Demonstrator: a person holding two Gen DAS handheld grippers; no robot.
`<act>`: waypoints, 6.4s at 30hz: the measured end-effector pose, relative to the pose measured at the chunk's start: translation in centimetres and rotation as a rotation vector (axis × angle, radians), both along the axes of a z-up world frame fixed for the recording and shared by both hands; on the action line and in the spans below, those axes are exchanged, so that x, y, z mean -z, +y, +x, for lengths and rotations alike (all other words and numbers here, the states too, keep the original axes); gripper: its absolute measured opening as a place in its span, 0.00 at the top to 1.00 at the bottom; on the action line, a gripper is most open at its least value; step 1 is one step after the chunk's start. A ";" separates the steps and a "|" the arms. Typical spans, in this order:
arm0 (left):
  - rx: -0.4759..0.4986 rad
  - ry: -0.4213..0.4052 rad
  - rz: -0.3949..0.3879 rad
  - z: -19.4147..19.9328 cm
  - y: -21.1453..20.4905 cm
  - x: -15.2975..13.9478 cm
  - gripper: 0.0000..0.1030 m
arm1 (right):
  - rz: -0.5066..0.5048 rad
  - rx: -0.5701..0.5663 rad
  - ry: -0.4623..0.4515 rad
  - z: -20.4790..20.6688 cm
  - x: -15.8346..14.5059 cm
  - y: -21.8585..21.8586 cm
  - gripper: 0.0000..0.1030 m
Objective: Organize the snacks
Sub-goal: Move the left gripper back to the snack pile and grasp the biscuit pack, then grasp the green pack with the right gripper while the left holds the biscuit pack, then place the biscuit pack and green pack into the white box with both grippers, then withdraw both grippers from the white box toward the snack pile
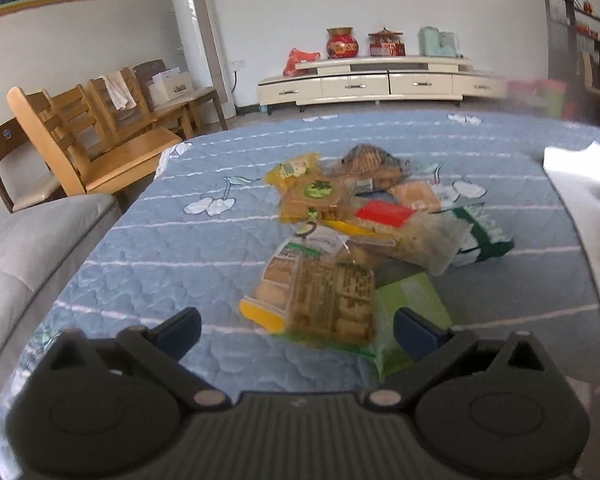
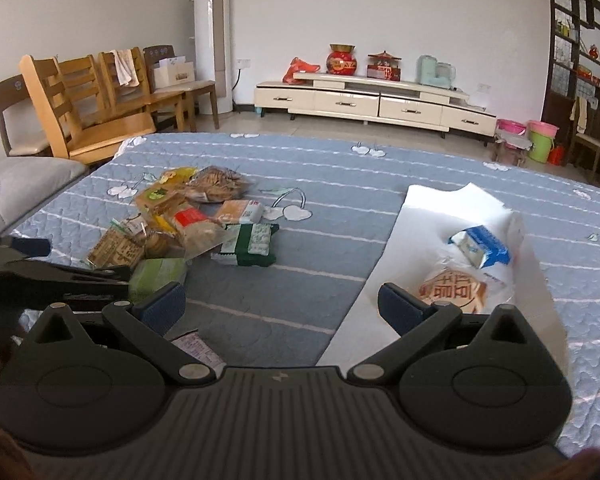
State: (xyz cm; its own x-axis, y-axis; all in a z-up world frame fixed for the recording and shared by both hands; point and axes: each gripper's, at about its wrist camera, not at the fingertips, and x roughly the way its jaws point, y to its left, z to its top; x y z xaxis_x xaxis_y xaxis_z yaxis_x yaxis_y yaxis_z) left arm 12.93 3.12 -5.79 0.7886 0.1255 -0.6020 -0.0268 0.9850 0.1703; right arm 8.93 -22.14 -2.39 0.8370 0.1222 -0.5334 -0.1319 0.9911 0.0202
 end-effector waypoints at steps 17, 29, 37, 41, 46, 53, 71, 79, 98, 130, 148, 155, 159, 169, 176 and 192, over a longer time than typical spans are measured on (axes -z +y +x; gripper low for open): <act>-0.021 -0.007 -0.185 -4.5 5.1 -1.9 0.58 | 0.005 -0.171 0.100 3.4 2.4 6.0 0.00; -0.084 -0.023 -0.230 -5.5 7.9 -2.6 0.58 | 0.006 -0.173 0.243 9.5 5.0 11.6 0.00; -0.068 -0.028 -0.243 -5.8 7.4 -2.9 0.58 | -0.063 -0.176 0.220 9.4 4.4 11.5 0.44; -0.058 -0.038 -0.241 -6.2 6.7 -3.4 0.58 | -0.055 -0.173 0.192 7.6 3.1 9.9 0.44; -0.034 -0.050 -0.240 -7.0 5.7 -4.2 0.58 | -0.046 -0.162 0.140 5.1 1.3 7.8 0.44; 0.012 -0.066 -0.239 -8.4 3.7 -5.5 0.58 | -0.017 -0.117 0.092 1.4 -0.8 4.6 0.44; 0.140 -0.062 -0.214 -9.8 -2.1 -6.9 0.58 | 0.006 -0.012 0.032 -2.5 -2.2 0.1 0.44; 0.179 -0.054 -0.204 -9.7 -3.7 -6.9 0.58 | 0.019 0.018 0.026 -3.5 -2.4 -1.2 0.44; 0.338 -0.010 -0.212 -8.4 -10.4 -6.2 0.58 | 0.031 0.168 0.017 -4.7 -2.5 -6.1 0.44; 0.614 0.121 -0.285 -4.9 -20.6 -3.7 0.58 | 0.038 0.276 0.056 -2.2 -1.0 -13.8 0.44; 0.522 0.101 -0.309 -5.4 -17.2 -5.7 0.47 | 0.022 0.297 -0.031 -4.1 -3.4 -13.3 0.10; 0.406 0.070 -0.276 -6.5 -13.3 -6.6 0.44 | 0.033 0.255 -0.031 -4.7 -3.6 -11.0 0.00; 0.343 0.064 -0.282 -7.0 -10.6 -6.8 0.44 | 0.030 0.205 -0.020 -4.5 -3.2 -9.1 0.00; 0.220 0.053 -0.279 -7.8 -4.7 -6.4 0.44 | 0.028 0.076 0.001 -3.1 -2.8 -4.6 0.00; 0.175 0.050 -0.283 -7.7 -2.4 -6.1 0.44 | 0.020 0.012 0.016 -2.0 -2.2 -2.3 0.00; 0.114 0.053 -0.278 -6.7 0.5 -5.2 0.44 | 0.013 -0.065 0.032 -0.5 -1.4 0.2 0.00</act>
State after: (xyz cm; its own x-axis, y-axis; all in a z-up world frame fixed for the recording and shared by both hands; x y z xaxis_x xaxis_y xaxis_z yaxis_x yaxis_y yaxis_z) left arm 6.23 3.59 -0.55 0.7547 -0.1368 -0.6416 0.0879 0.9903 -0.1077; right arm 8.44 -21.91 -1.02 0.8099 0.1828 -0.5574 -0.1951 0.9801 0.0380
